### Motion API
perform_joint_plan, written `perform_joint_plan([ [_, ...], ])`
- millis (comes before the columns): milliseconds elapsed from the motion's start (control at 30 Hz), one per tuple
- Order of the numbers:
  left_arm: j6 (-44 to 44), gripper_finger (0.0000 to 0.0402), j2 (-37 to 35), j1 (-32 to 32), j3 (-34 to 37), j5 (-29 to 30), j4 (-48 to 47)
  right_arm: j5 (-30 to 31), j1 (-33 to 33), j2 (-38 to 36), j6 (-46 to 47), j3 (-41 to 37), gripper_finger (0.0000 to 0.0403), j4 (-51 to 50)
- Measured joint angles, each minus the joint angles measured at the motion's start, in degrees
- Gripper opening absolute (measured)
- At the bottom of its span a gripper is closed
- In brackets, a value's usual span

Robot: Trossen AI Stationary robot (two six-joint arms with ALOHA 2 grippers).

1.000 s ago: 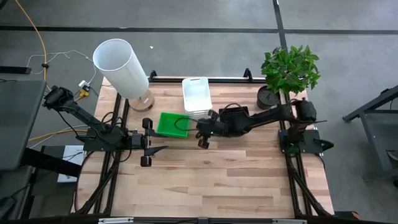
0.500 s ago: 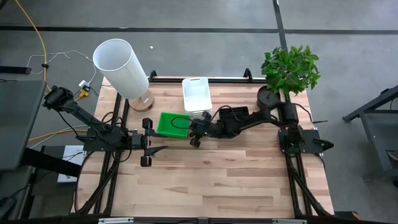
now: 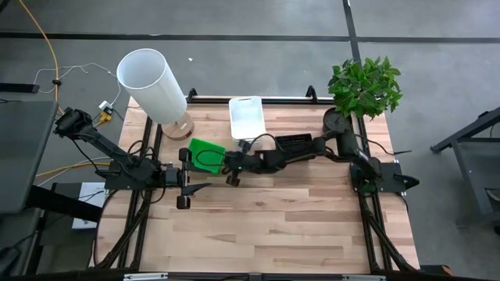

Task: Stack baskets by color
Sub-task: Adjust the bin

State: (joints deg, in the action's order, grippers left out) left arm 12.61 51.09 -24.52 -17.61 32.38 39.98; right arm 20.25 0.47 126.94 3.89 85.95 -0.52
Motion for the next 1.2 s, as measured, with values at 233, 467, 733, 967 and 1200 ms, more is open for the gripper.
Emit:
perform_joint_plan([
  [233, 0.01, 0.0161, 0.0, -0.01, 0.0, 0.02, -0.09, 6.24, 1.2, -4.75, -3.79, 3.5, 0.0, -16.11],
  [467, -0.4, 0.0161, 0.02, -0.03, -0.02, 0.22, -0.09, 14.05, 4.7, -12.46, -4.08, 4.13, 0.0, -39.36],
  [733, -0.62, 0.0161, 0.0, -0.01, -0.02, 0.22, 0.19, 22.91, 4.74, -16.0, 4.3, 4.07, 0.0, -57.82],
  [967, -1.03, 0.0161, 0.0, -0.01, -0.02, 0.22, 0.19, 23.84, -0.88, -15.69, 0.39, -0.97, 0.0, -48.17],
  [1200, -0.5, 0.0161, 0.0, -0.01, -0.02, 0.22, 0.17, 24.88, -4.95, -15.72, 0.22, -4.59, 0.0, -44.69],
])
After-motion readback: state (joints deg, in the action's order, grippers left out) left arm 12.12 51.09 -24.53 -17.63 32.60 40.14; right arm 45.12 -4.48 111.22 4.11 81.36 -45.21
